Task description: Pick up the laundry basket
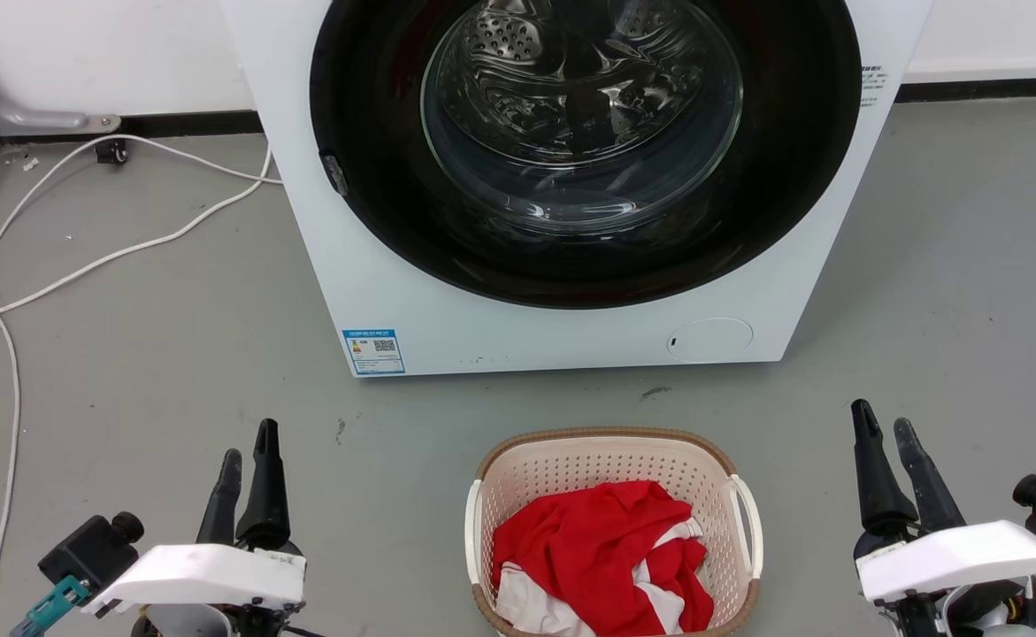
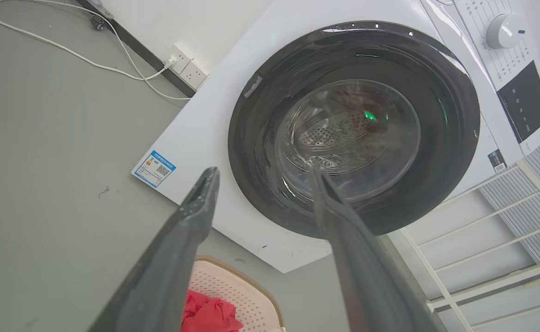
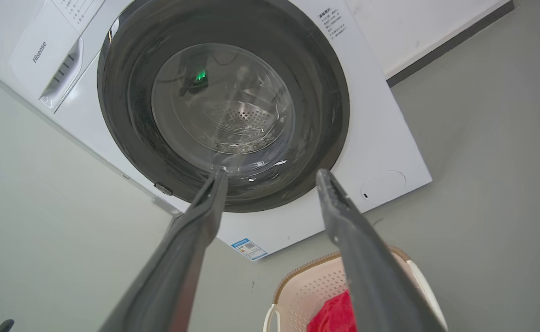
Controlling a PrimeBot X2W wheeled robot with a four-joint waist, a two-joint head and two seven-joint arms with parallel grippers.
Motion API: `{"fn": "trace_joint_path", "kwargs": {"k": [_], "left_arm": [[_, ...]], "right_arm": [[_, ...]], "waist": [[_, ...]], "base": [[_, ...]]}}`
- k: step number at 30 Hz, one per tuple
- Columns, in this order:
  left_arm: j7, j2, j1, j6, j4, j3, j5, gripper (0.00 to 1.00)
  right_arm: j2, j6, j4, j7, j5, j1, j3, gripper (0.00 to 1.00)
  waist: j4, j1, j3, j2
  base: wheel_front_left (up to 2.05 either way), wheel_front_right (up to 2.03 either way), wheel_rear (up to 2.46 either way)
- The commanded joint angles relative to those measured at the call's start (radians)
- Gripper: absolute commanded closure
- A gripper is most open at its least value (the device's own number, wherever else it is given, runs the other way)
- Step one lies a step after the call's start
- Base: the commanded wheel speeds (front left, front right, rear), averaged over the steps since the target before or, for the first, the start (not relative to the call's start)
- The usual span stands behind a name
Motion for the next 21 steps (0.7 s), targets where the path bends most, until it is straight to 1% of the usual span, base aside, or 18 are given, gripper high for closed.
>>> {"fn": "trace_joint_path", "kwargs": {"k": [1, 15, 16, 21], "left_arm": [[-0.012, 0.005, 0.003, 0.004, -0.018, -0.004, 0.040, 0.00], [-0.049, 0.006, 0.019, 0.008, -0.033, -0.016, 0.194, 0.00], [-0.058, 0.006, 0.024, 0.010, -0.036, -0.017, 0.227, 0.00], [-0.072, 0.006, 0.030, 0.014, -0.043, -0.018, 0.281, 0.00]], "right_arm": [[-0.002, 0.000, -0.021, -0.013, -0.045, 0.002, 0.003, 0.00], [-0.002, 0.000, -0.041, -0.052, -0.227, 0.015, 0.005, 0.00], [-0.002, 0.000, -0.045, -0.060, -0.264, 0.021, 0.007, 0.00], [-0.003, 0.000, -0.052, -0.073, -0.327, 0.028, 0.007, 0.00]], "waist": [[0.000, 0.0000, 0.000, 0.0000], [0.003, 0.0000, -0.001, 0.0000], [0.002, 0.0000, -0.002, 0.0000], [0.001, 0.0000, -0.002, 0.0000]], "base": [[0.00, 0.00, 0.00], [0.00, 0.00, 0.00], [0.00, 0.00, 0.00], [0.00, 0.00, 0.00]]}}
